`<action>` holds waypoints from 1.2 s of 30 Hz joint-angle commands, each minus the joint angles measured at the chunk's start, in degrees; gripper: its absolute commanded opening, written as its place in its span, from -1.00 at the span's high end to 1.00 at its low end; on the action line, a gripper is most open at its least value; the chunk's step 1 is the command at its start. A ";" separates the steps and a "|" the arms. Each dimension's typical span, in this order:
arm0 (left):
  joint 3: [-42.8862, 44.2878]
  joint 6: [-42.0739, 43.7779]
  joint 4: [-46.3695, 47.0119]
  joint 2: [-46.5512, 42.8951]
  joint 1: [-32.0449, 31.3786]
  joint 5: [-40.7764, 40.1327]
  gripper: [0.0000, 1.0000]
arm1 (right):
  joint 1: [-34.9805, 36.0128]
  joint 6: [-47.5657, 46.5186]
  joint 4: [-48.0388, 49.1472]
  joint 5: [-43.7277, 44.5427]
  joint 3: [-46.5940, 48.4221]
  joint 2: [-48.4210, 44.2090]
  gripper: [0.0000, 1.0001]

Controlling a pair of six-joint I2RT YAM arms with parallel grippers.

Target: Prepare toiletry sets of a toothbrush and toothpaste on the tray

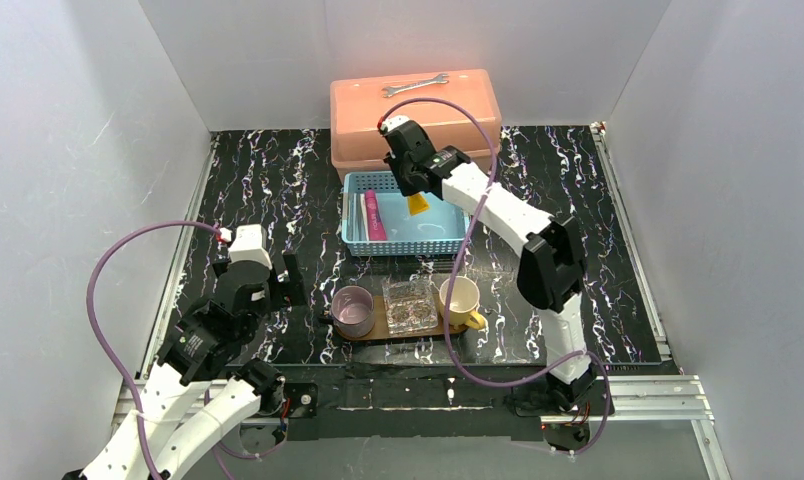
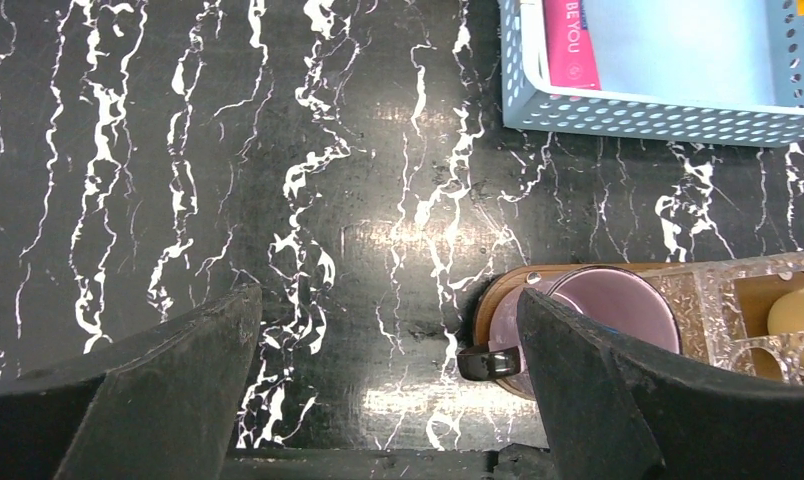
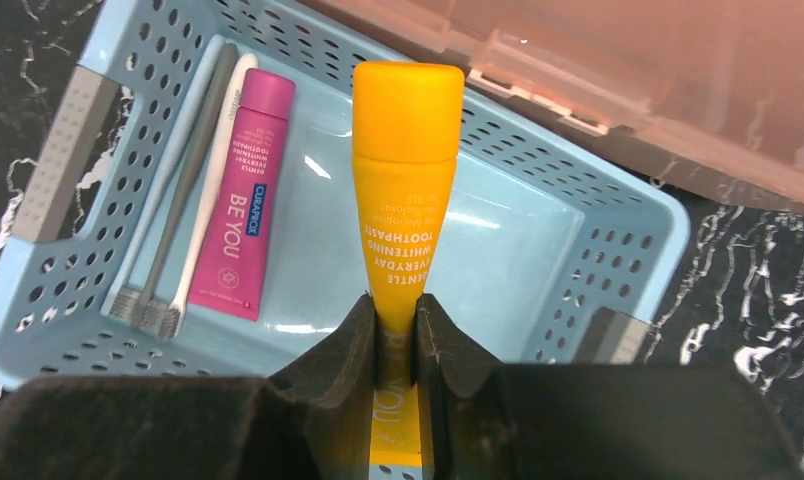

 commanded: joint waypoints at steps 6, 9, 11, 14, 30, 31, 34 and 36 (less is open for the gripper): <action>-1.32 1.38 4.90 -1.52 -0.17 8.55 -0.99 | 1.79 -5.45 3.85 -2.05 -7.42 -14.57 0.63; 0.31 0.94 5.34 -0.29 -0.16 14.43 -0.99 | 3.89 -8.08 4.53 -2.92 -11.65 -19.22 0.63; 1.87 0.69 5.35 0.84 -0.17 18.17 -0.99 | 5.81 -9.97 5.11 -2.78 -14.61 -22.90 0.63; 4.67 0.21 4.82 2.93 -0.15 23.73 -0.99 | 9.02 -11.96 5.97 -2.42 -19.05 -27.32 0.63; 14.52 -4.23 0.67 9.57 -0.16 46.18 -0.99 | 22.70 -19.56 4.27 -3.95 -35.23 -46.15 0.60; 14.81 -4.34 0.49 9.86 -0.17 47.22 -0.99 | 23.34 -20.22 4.24 -4.31 -36.05 -46.92 0.59; 16.07 -4.58 -0.43 10.78 -0.17 49.90 -0.99 | 24.87 -22.80 4.11 -6.43 -38.41 -49.23 0.59; 17.00 -4.54 -1.15 11.60 -0.17 51.71 -0.99 | 25.90 -24.58 4.23 -7.84 -39.62 -50.52 0.59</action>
